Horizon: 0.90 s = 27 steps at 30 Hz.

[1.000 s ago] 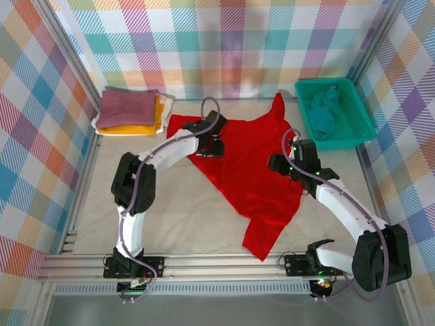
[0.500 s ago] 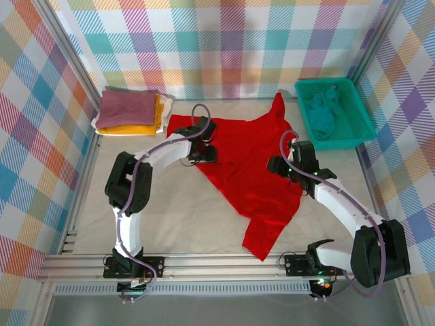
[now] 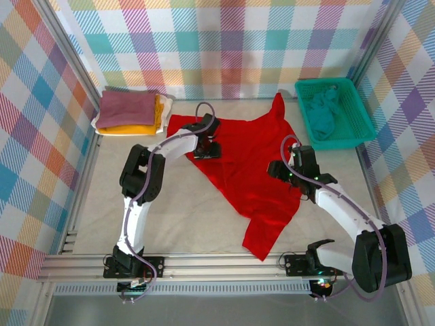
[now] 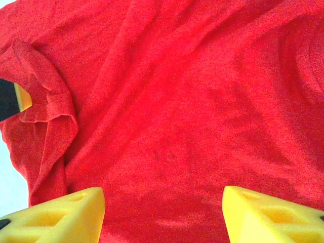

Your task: Fold and stack the t-shirts

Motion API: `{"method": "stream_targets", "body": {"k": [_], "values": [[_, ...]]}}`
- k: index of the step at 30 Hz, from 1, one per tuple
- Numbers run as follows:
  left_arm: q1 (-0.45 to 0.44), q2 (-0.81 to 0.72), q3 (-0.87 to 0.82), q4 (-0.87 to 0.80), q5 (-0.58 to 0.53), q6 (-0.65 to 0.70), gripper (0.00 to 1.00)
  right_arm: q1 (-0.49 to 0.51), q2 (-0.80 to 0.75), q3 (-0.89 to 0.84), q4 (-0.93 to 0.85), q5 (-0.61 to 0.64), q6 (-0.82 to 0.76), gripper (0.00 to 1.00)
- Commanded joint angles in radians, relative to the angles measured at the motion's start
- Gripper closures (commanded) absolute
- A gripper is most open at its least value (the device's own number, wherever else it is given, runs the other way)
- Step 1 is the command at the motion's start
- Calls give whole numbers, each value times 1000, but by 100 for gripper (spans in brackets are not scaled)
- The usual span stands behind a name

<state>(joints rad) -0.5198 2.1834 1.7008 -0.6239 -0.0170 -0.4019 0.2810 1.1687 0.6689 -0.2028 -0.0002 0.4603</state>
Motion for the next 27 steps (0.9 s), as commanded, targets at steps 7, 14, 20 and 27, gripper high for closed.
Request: {"method": "stream_targets", "body": {"k": [7, 14, 20, 27], "values": [[0, 33, 31, 18, 46, -9, 64, -6, 25, 9, 35, -17, 8, 36], [-2, 2, 45, -13, 27, -8, 82, -6, 26, 15, 28, -17, 3, 36], [-2, -23, 36, -20, 30, -3, 85, -6, 41, 24, 26, -14, 1, 36], [-10, -45, 20, 1, 51, -9, 97, -6, 54, 29, 29, -23, 6, 36]]}}
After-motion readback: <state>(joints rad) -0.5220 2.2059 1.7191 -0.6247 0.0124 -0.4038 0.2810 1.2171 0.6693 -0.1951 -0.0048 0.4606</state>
